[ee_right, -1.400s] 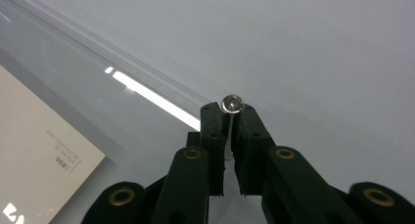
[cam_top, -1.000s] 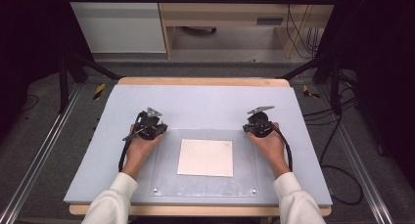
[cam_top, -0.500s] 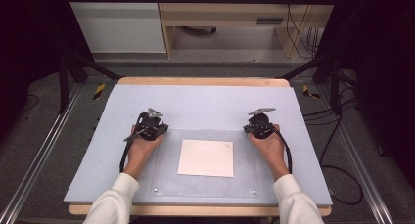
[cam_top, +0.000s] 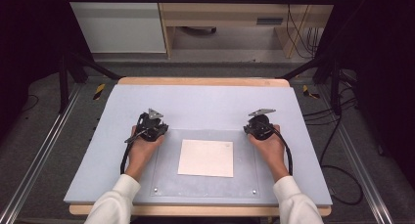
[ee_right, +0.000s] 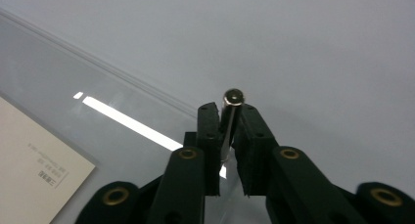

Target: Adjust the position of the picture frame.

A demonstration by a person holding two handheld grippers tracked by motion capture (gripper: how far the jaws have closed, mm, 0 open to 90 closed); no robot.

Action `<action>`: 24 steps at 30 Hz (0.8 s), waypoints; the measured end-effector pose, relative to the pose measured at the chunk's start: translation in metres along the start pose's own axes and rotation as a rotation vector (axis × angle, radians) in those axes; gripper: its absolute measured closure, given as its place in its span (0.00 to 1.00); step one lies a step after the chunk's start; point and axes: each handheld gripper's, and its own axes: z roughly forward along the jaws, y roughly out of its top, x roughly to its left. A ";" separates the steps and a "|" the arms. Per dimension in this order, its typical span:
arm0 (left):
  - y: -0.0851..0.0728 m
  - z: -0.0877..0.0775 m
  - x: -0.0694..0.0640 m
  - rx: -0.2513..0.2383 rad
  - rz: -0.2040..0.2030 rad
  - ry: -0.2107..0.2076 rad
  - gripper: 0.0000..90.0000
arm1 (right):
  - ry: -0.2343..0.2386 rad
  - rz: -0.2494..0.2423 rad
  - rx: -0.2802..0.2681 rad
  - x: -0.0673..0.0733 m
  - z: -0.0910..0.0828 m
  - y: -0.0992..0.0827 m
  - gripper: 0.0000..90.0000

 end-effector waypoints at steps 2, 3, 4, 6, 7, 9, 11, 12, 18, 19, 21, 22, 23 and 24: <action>0.000 -0.006 -0.003 -0.061 0.014 0.027 0.83 | 0.008 -0.001 -0.038 -0.001 -0.004 -0.002 0.80; 0.000 -0.006 -0.003 -0.061 0.014 0.027 0.78 | 0.003 -0.006 -0.054 -0.001 -0.008 -0.003 0.78; 0.001 -0.008 -0.003 -0.070 0.025 0.033 0.72 | -0.002 -0.017 -0.069 -0.001 -0.010 -0.003 0.75; 0.000 -0.014 -0.007 -0.114 0.058 0.075 0.58 | -0.012 -0.034 -0.099 0.001 -0.017 -0.004 0.71; 0.000 -0.014 -0.007 -0.114 0.058 0.075 0.51 | -0.027 -0.049 -0.113 0.001 -0.020 -0.005 0.68; -0.002 -0.017 -0.007 -0.161 0.057 0.074 0.41 | -0.038 -0.063 -0.139 0.003 -0.024 -0.007 0.66; -0.003 -0.016 -0.007 -0.178 0.057 0.068 0.36 | -0.044 -0.068 -0.149 0.003 -0.025 -0.008 0.66; -0.003 -0.015 -0.006 -0.180 0.047 0.060 0.23 | -0.048 -0.059 -0.171 0.004 -0.025 -0.008 0.68; -0.005 -0.013 -0.009 -0.178 0.005 0.055 0.09 | -0.057 -0.013 -0.172 0.010 -0.020 -0.006 0.80; -0.005 -0.013 -0.009 -0.178 0.005 0.055 0.09 | -0.057 -0.013 -0.172 0.010 -0.020 -0.006 0.80; -0.007 -0.014 -0.009 -0.185 -0.006 0.045 0.12 | -0.066 -0.001 -0.184 0.013 -0.018 -0.005 0.87; -0.008 -0.013 -0.010 -0.180 -0.006 0.050 0.12 | -0.066 -0.001 -0.184 0.013 -0.018 -0.005 0.87; -0.009 -0.013 -0.011 -0.182 -0.009 0.049 0.15 | -0.074 0.002 -0.185 0.014 -0.018 -0.004 0.90; -0.012 -0.012 -0.012 -0.182 -0.003 0.048 0.17 | -0.090 0.010 -0.181 0.014 -0.017 -0.003 0.94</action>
